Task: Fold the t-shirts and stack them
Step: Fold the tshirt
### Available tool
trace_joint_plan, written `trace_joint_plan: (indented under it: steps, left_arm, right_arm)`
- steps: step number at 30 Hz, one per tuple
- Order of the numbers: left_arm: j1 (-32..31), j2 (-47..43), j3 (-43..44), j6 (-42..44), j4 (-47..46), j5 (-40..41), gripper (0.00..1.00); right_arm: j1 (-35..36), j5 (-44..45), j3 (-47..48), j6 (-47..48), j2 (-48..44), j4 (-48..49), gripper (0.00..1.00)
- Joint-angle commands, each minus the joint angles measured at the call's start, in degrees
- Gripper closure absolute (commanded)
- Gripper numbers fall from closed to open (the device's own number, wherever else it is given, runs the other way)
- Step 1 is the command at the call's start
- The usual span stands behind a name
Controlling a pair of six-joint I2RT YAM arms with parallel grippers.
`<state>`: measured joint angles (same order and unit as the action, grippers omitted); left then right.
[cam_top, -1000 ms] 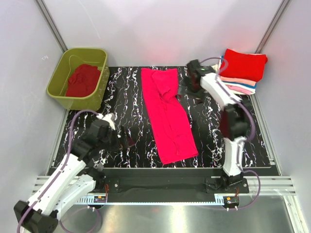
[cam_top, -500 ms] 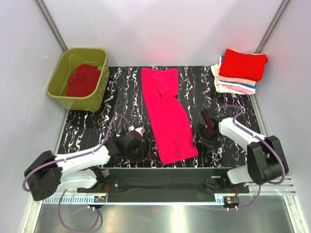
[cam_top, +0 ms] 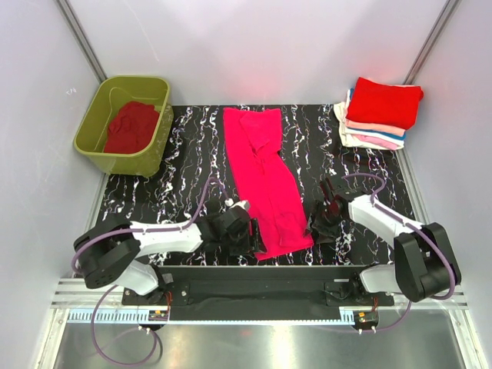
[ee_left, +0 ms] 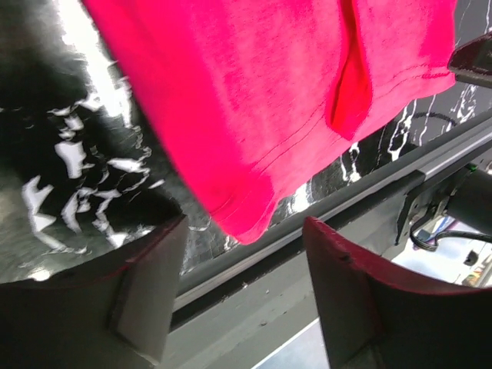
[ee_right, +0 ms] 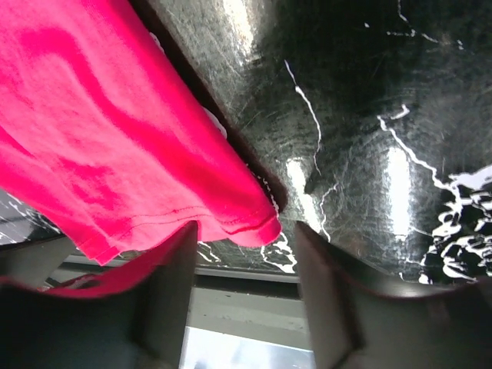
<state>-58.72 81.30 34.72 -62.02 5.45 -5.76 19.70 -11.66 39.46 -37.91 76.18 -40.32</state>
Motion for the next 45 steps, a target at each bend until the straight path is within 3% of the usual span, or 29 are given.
trace_joint_plan:
  steps: [1,2,8,13,19,32,38,45]
  left_arm:
    - [-1.1,2.4,1.8,-0.6,-1.8,2.2,0.37]
    - [-1.2,2.5,1.8,-0.7,-2.0,2.3,0.44]
    - [-1.3,2.4,1.8,-0.4,-2.3,2.5,0.72]
    - [-1.3,0.6,1.5,-0.7,-0.6,3.2,1.00]
    - [-1.8,-8.8,-0.8,-3.2,5.8,5.6,1.00]
    - [-7.6,-29.3,-4.8,-13.4,21.9,14.4,1.00]
    - [-7.8,-32.9,-3.0,-14.3,28.0,16.4,1.00]
    - [-6.9,-31.2,2.4,-10.8,34.3,19.8,0.99]
  right_arm:
    - [0.2,-1.4,-0.6,-0.3,1.2,2.7,0.44]
    - [0.1,-1.8,-0.7,-0.4,1.7,3.2,0.55]
    - [0.2,-2.2,-0.4,-0.1,2.8,3.8,0.80]
    - [0.2,-2.8,-0.9,0.0,2.0,3.3,1.00]
    - [0.4,-4.4,-3.2,-1.4,-5.0,0.6,1.00]
    - [18.0,-3.3,-5.6,-21.5,-23.8,-5.6,1.00]
    - [19.8,-1.4,-3.9,-22.3,-23.1,-6.4,1.00]
    - [19.8,5.2,5.8,-19.4,-16.6,-7.7,1.00]
